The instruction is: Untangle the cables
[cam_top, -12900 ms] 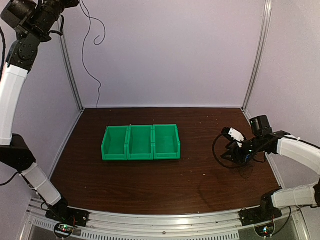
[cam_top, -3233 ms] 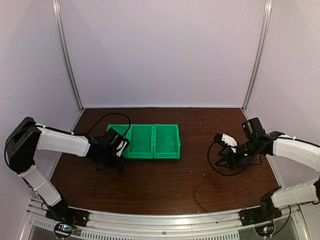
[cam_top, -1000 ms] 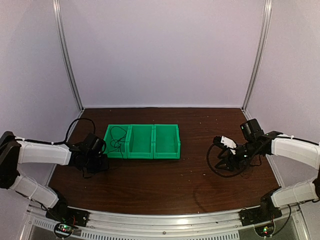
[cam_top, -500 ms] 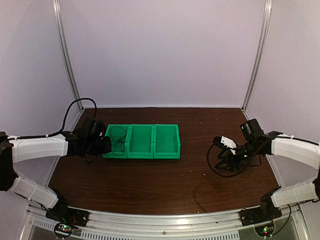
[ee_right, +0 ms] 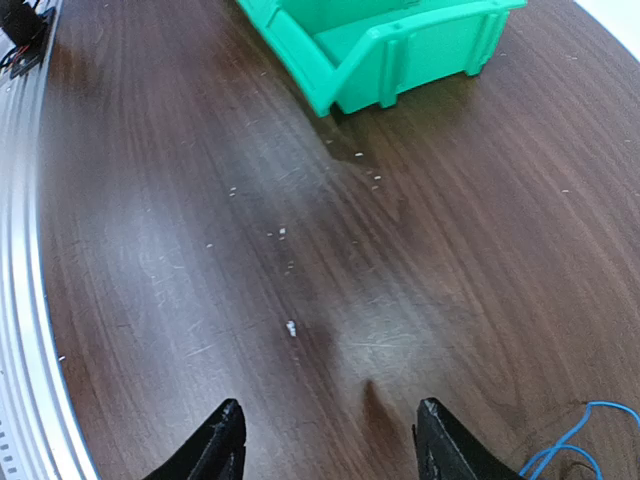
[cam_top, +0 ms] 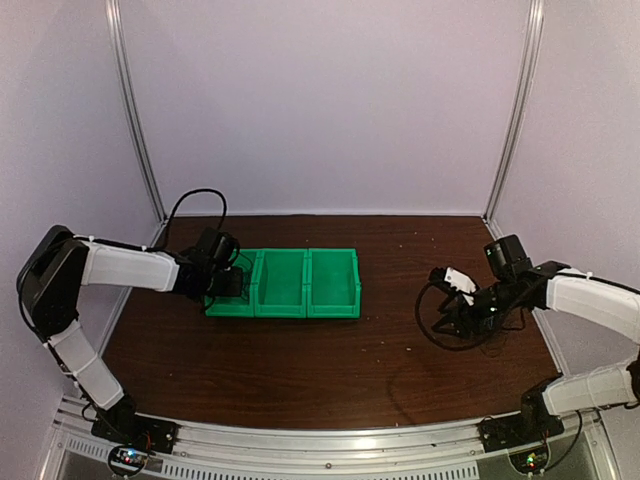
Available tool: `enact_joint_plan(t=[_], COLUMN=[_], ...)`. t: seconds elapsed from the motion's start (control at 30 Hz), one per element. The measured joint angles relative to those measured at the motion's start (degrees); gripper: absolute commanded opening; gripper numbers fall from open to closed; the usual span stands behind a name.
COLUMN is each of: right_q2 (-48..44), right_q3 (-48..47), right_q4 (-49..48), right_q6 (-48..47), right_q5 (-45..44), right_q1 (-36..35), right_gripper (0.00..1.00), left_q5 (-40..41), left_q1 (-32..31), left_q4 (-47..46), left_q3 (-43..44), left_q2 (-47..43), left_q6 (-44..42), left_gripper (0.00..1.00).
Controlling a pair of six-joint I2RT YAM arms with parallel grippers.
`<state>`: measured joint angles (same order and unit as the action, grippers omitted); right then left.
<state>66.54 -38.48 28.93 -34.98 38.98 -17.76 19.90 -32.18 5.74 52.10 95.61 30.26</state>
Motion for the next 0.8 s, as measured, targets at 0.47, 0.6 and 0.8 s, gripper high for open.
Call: enact_joint_plan(t=[0.47,0.6,0.8], right_q2=[6.97,7.21,5.11], right_q3=[-10.60,-11.37,-12.02], right_q4=[2.89,7.19,12.76], right_q6=[0.76,-2.16,-6.45], right_q5=[-8.55,-13.16,-17.55], right_q1=[17.84,19.45,19.71], right_gripper=[0.46,0.42,0.45], left_q5=[1.25,-0.50,-4.20], left_q1=[0.02,0.02,0.00], left_q4=[10.12,12.83,13.88], left_q3=[2.82,2.86,2.97], left_q2=[-9.75,-13.73,-20.59], left_q6=[-1.90,-2.86,-5.42], left_gripper=[0.68,0.68,0.67])
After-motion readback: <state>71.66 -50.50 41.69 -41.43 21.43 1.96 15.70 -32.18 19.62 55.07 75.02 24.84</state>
